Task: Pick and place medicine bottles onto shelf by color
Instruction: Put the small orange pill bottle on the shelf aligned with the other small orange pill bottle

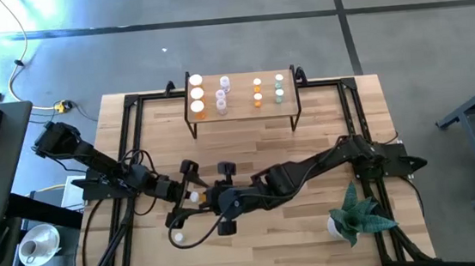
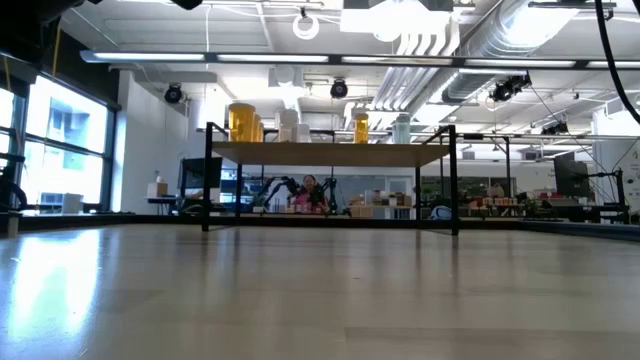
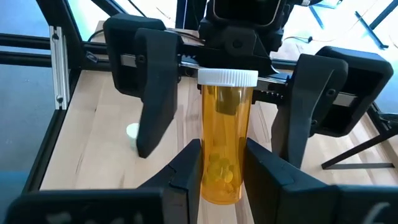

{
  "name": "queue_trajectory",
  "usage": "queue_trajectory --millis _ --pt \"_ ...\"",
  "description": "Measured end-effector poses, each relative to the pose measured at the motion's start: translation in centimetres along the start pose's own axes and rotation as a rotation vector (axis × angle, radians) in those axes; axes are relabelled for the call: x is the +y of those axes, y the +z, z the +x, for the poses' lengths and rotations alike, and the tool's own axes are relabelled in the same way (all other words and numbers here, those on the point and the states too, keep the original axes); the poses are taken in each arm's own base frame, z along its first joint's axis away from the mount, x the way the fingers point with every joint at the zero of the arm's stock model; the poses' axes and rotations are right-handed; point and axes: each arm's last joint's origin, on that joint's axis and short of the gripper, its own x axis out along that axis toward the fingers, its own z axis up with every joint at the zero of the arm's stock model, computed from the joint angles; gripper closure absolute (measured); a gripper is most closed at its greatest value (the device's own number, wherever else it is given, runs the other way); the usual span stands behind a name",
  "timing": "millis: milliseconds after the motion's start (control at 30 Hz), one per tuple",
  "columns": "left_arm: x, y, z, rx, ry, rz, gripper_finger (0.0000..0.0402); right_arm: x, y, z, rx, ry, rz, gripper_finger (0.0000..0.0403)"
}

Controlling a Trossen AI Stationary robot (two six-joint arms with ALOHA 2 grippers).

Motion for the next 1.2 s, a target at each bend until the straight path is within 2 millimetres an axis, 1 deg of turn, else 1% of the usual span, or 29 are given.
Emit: queue_trajectory --millis 200,433,567,833,1067,1200 --pt "-0.15 0.37 -0.03 -0.035 0.0 0.015 0.0167 0.65 -0.09 -0.29 -0.001 0.011 -0.026 0.032" --pt "-0.14 0.38 -0.03 -0.035 0.002 0.033 0.0216 0.59 -0.09 -0.26 -0.001 0.011 -0.024 0.032" --pt "-0.16 0.25 -0.02 -0.021 -0.002 0.034 0.0226 0.63 -0.07 -0.28 -0.003 0.009 -0.022 0.032" --pt "-0.15 0.25 -0.02 -0.022 0.0 0.034 0.0231 0.6 0.03 -0.26 -0.012 0.012 -0.019 0.032" --pt "-0.13 0.23 -0.04 -0.017 0.015 0.035 0.0265 0.58 0.01 -0.24 -0.008 0.022 -0.014 0.032" --pt "-0.13 0.21 -0.05 -0.014 0.015 0.037 0.0274 0.58 -0.01 -0.24 -0.006 0.021 -0.022 0.032"
